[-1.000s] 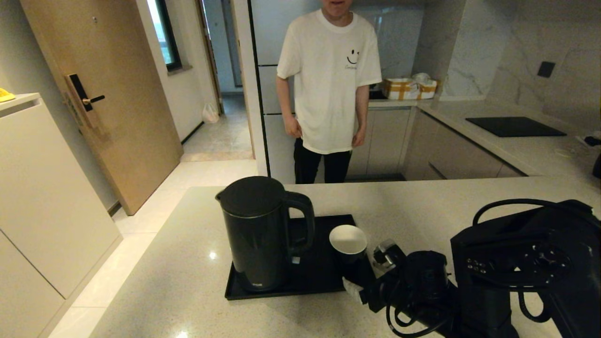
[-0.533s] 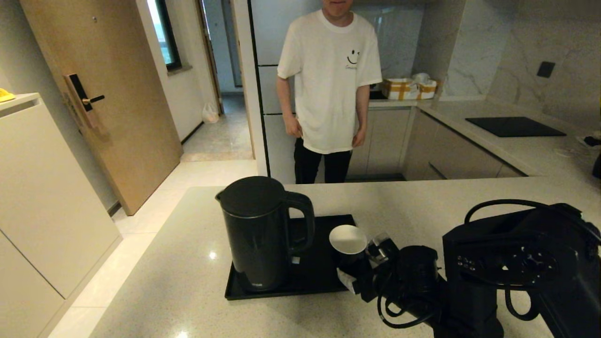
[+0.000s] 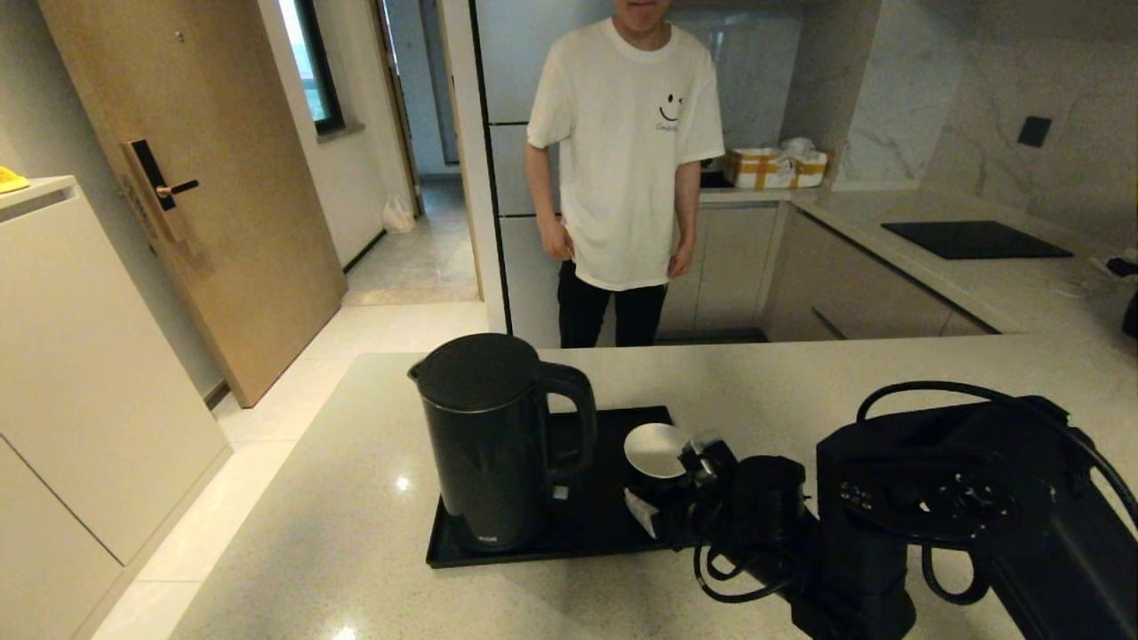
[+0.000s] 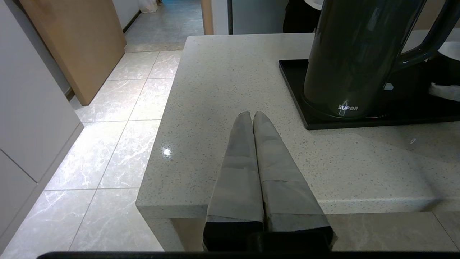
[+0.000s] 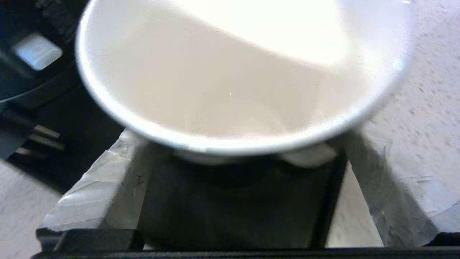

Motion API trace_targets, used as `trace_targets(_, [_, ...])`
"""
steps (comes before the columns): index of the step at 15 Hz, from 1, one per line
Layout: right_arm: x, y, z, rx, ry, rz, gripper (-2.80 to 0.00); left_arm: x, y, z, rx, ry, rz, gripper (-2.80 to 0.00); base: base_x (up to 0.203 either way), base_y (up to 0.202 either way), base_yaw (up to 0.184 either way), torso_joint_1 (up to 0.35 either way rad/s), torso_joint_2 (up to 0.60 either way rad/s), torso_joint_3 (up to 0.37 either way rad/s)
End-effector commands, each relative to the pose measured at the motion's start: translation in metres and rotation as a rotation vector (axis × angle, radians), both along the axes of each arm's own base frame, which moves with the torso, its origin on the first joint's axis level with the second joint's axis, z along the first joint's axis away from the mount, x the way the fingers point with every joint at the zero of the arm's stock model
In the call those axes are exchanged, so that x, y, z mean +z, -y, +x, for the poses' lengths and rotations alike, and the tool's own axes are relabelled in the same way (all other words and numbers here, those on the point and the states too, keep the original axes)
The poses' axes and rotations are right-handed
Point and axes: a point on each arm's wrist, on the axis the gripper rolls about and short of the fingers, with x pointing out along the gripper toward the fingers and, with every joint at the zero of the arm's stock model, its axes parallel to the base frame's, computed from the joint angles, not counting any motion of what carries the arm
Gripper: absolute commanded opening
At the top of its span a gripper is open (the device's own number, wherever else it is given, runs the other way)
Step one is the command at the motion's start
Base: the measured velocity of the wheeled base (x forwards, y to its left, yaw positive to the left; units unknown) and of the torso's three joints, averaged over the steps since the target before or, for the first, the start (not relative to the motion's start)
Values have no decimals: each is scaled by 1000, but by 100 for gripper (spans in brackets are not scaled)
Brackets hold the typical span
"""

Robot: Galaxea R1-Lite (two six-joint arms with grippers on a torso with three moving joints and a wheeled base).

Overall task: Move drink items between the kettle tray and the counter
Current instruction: Pick up the tea cup

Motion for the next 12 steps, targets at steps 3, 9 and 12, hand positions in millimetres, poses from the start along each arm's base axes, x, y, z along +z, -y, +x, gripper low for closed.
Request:
trace_targets(3, [-5,-4,7,-2,20,10,0,0,0,0,0,0,0,-280,0,0,0,0,0,0])
trace_targets(9, [1,-7,14,-66,78,-18,0,0,0,0,0,0,0,-280,0,0,0,0,0,0])
trace_targets(12, [4,-7,15,-82,89,-23,0,0,0,0,0,0,0,-280,0,0,0,0,0,0])
